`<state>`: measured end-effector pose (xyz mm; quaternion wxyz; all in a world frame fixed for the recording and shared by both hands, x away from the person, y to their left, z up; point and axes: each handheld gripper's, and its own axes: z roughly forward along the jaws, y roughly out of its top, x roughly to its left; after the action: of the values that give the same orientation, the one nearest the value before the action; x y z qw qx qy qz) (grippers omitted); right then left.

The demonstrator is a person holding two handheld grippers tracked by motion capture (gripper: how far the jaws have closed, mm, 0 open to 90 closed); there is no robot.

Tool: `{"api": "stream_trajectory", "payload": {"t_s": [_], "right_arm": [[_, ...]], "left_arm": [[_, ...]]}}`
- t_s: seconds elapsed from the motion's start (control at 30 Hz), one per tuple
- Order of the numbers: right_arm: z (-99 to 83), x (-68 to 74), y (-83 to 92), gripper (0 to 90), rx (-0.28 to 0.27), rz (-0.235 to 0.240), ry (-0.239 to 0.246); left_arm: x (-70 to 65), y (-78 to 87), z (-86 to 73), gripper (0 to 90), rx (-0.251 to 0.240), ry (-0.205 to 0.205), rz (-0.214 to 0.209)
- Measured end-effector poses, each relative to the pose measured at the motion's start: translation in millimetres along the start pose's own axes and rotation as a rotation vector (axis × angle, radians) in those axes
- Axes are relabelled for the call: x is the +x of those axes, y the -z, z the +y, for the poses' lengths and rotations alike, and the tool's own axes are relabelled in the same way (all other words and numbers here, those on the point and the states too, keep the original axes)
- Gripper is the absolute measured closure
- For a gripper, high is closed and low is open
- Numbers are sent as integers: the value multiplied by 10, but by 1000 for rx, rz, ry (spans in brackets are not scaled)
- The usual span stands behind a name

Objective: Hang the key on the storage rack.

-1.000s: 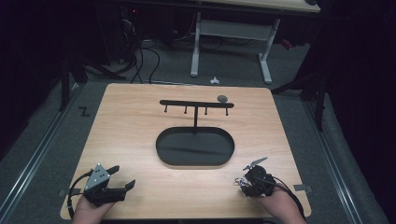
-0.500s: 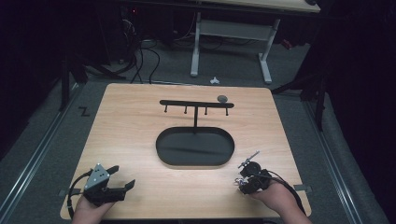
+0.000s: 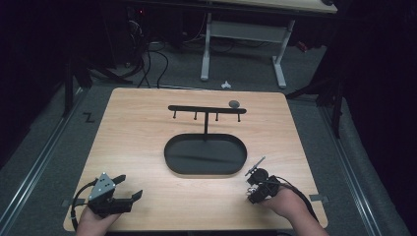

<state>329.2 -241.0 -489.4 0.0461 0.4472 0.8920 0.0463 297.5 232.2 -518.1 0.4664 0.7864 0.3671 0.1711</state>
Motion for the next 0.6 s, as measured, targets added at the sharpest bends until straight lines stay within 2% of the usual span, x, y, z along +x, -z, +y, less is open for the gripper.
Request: {"api": "stream_trajectory", "payload": {"t_s": [0.23,0.6], "right_arm": [[10,-19,-8,456,9,26,1],[44,-18,2,550,27,30,31]], "left_arm": [[-4,2,1,151,0,-2,2],[-17,-6,2,152,8,-9,-3]]}}
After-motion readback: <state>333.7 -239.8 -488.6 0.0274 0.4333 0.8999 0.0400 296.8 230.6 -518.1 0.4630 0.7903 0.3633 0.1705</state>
